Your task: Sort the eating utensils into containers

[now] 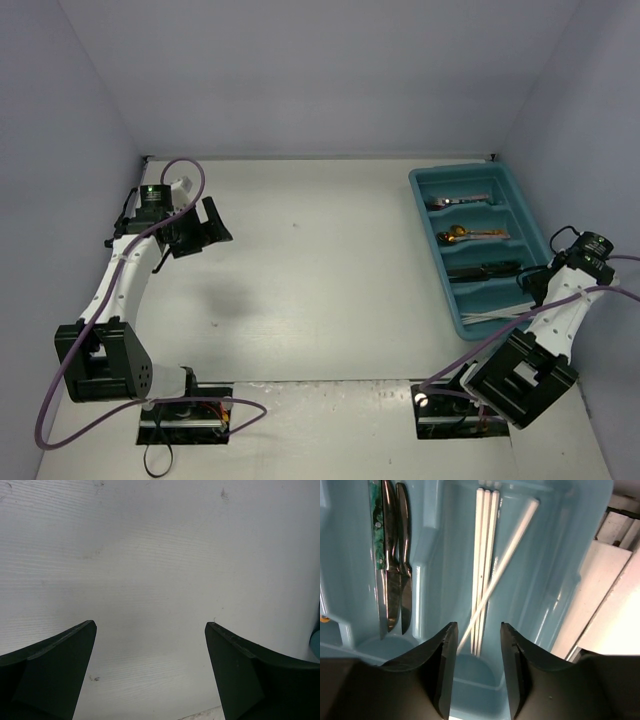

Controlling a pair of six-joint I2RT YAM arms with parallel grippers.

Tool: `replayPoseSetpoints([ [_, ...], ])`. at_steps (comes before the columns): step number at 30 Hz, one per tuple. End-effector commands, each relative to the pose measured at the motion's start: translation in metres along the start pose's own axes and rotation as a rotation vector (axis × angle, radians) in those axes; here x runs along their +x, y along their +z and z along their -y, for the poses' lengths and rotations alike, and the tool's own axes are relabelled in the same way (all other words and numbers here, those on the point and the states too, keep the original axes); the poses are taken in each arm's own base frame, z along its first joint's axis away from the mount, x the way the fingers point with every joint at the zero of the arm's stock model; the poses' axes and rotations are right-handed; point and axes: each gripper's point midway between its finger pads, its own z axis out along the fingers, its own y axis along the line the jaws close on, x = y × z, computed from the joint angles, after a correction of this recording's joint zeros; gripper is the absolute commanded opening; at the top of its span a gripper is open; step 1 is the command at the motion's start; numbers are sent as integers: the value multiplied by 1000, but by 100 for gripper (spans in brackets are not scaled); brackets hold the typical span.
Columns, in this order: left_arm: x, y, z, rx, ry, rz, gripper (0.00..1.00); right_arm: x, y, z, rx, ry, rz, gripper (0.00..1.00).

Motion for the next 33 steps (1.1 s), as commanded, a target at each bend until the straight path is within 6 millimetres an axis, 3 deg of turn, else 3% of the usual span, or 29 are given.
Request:
replayPoseSetpoints([
  [1,-21,-17,11,18,60,95,90,-18,-5,-21,-80,-13,18,39],
  [6,-25,-22,7,-21,75,73,90,28,-28,-83,-388,-318,-61,39],
  [11,-26,-24,-6,-99,121,60,90,104,-84,-172,-696,-785,41,47],
  [13,-26,-24,-14,-133,152,51,90,119,-92,-197,-749,-907,78,52],
  [16,-28,-27,-22,-173,206,48,90,148,-91,-236,-773,-1103,98,54],
  [18,-29,-28,-26,-190,243,52,90,155,-80,-265,-740,-1184,134,54],
  [21,-30,-27,-37,-245,283,44,90,185,-69,-301,-760,-1263,162,55],
  [24,-32,-23,-47,-279,328,37,90,214,-62,-328,-795,-1312,227,55],
  [27,-32,-13,-52,-273,395,49,90,238,-51,-342,-785,-1396,308,56],
  [31,-34,-2,-57,-288,447,69,90,257,-44,-341,-800,-1422,302,56],
  [33,-32,3,-60,-301,448,61,90,261,-53,-340,-827,-1430,318,56],
])
